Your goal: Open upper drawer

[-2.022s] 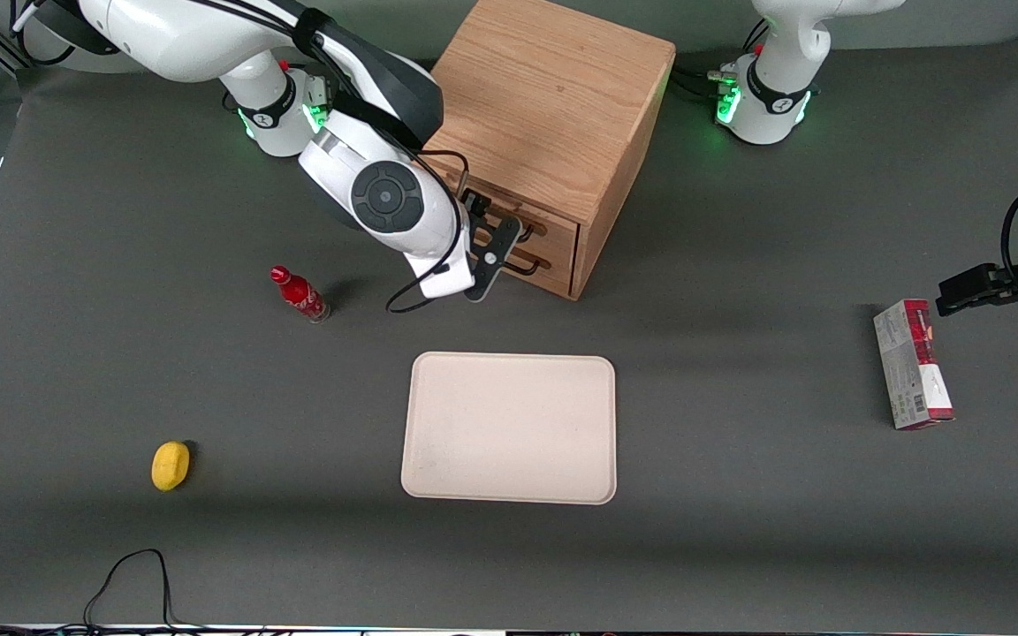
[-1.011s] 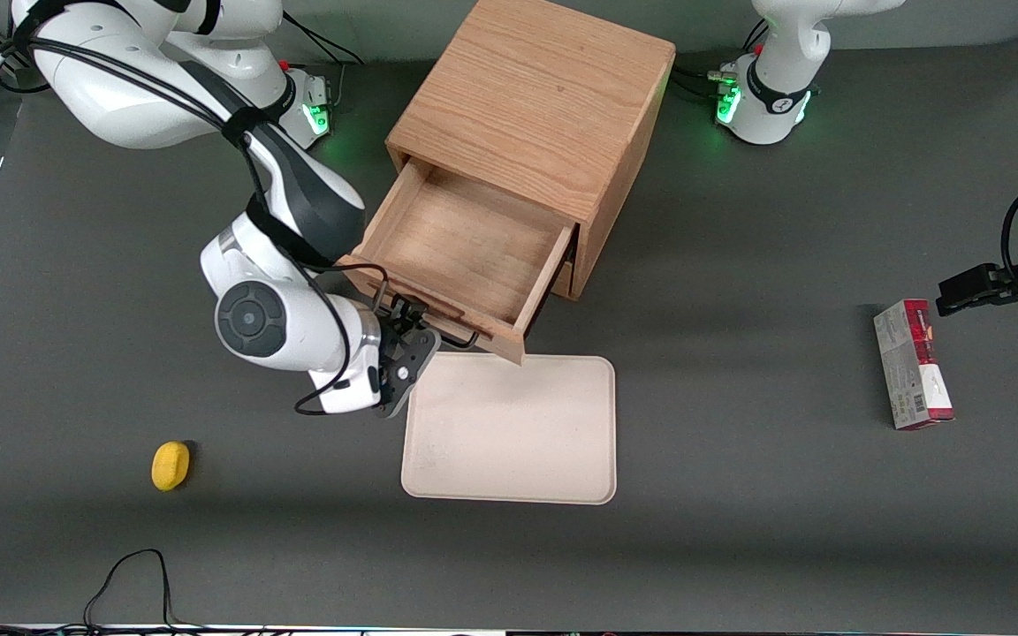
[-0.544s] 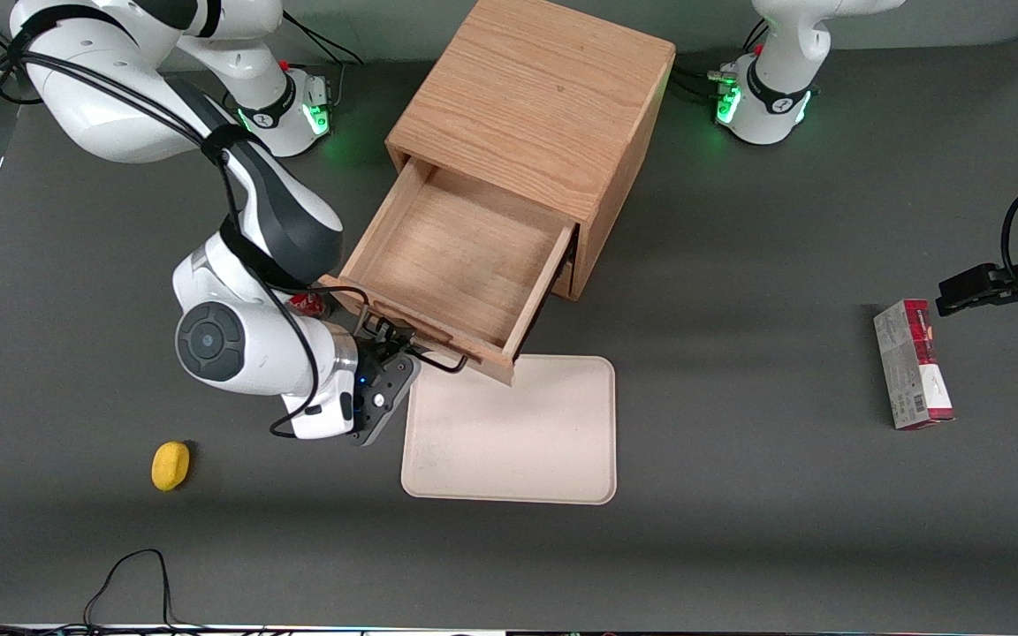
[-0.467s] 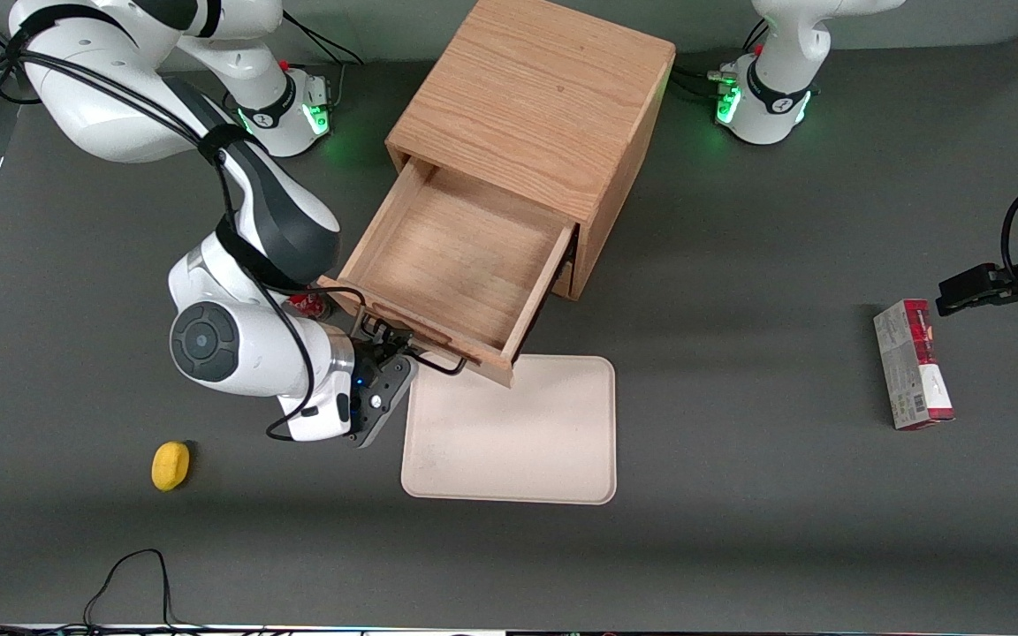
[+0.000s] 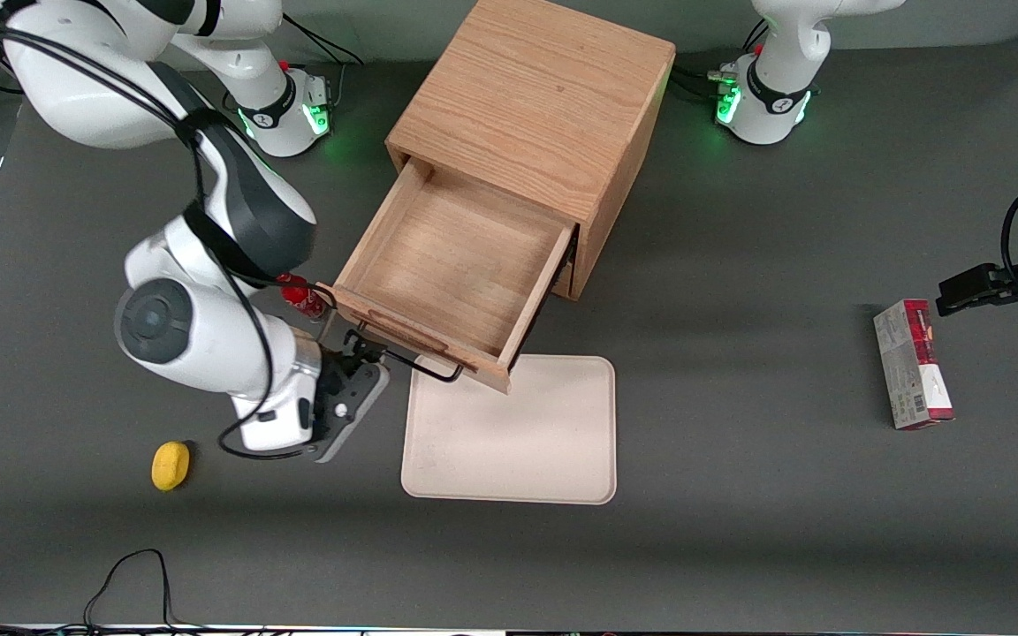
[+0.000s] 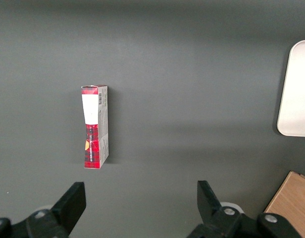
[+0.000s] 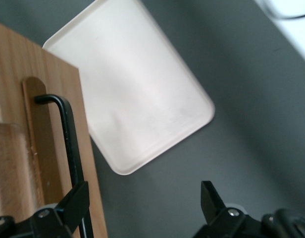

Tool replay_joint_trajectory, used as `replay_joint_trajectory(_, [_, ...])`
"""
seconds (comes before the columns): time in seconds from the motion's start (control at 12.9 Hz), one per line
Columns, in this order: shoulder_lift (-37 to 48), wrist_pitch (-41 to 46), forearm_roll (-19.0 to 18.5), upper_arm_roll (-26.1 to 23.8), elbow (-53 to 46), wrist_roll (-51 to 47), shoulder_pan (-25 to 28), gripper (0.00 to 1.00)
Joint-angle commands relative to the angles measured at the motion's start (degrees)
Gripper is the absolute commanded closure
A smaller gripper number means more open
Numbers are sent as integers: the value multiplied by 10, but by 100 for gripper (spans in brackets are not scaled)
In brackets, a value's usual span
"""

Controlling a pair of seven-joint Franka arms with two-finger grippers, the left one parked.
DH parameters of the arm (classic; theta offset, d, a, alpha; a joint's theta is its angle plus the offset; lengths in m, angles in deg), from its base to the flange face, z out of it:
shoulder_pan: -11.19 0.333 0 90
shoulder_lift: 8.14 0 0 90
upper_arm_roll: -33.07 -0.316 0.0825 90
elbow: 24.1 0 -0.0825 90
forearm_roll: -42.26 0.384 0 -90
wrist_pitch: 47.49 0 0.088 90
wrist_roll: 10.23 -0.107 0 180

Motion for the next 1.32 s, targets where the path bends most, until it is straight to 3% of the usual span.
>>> replay_joint_trajectory(0.0, [54, 11, 0, 10, -7, 4, -15, 0])
replay_joint_trajectory(0.08, [74, 16, 18, 31, -5, 4, -20, 0])
replay_joint_trajectory(0.16, [112, 56, 70, 75, 4, 3, -19, 0])
replay_joint_trajectory(0.31, [189, 80, 210, 193, 72, -38, -14, 0])
replay_joint_trajectory(0.39, [242, 78, 232, 233, 139, -42, -12, 0])
replay_joint_trajectory(0.54, [348, 61, 239, 282, 276, -134, -12, 0])
replay_joint_trajectory(0.7, [419, 72, 229, 297, 351, -231, -12, 0])
replay_joint_trajectory(0.86, [487, 85, 166, 297, 411, -250, -11, 0])
replay_joint_trajectory(0.93, [516, 88, 155, 296, 432, -251, -11, 0])
replay_joint_trajectory(1.24, [546, 113, 150, 297, 437, -255, -12, 0])
